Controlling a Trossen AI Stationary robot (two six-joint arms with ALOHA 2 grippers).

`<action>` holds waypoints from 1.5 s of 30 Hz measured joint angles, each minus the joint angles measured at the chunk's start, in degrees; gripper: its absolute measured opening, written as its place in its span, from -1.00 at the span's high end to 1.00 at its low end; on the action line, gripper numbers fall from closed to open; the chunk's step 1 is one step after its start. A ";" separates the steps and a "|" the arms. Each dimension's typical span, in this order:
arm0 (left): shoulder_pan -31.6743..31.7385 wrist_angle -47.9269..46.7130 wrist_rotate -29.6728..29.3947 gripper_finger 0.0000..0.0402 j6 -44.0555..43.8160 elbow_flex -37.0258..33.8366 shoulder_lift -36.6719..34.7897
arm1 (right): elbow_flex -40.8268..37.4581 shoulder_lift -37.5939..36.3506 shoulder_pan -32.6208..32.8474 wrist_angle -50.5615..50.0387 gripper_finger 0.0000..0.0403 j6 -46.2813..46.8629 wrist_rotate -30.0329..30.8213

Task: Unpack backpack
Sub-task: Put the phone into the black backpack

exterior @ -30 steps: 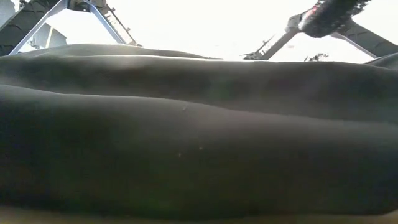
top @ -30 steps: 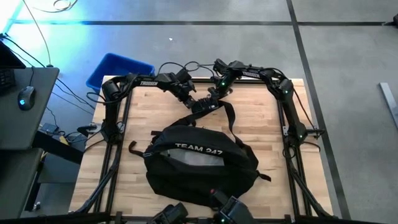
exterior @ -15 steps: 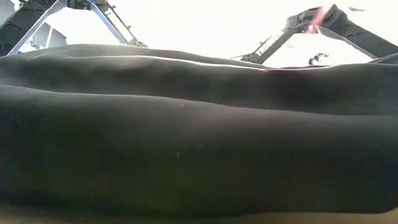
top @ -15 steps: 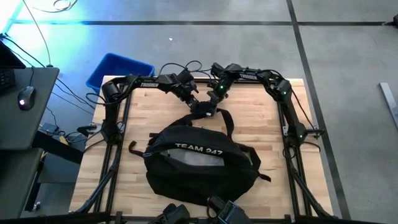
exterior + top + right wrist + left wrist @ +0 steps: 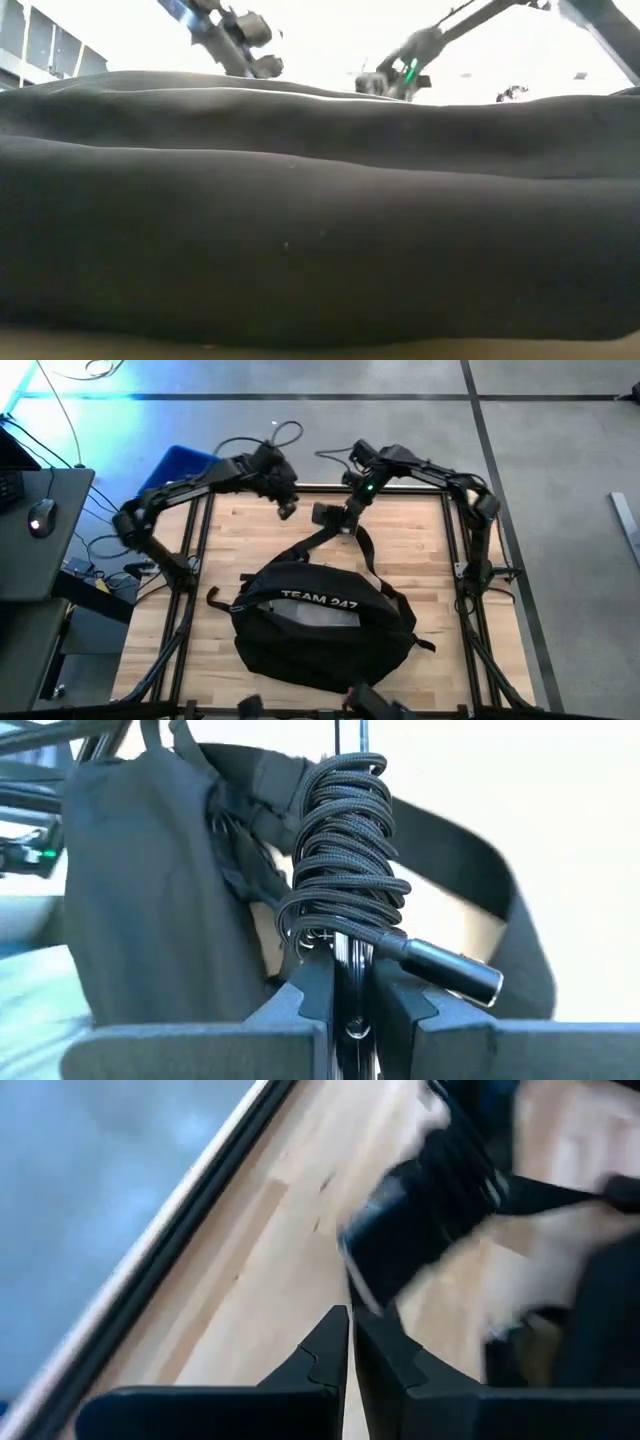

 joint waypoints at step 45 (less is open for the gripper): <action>-27.04 -33.57 -4.22 1.00 -5.89 -2.66 -30.31 | 10.43 16.63 58.93 -2.19 0.82 26.25 78.71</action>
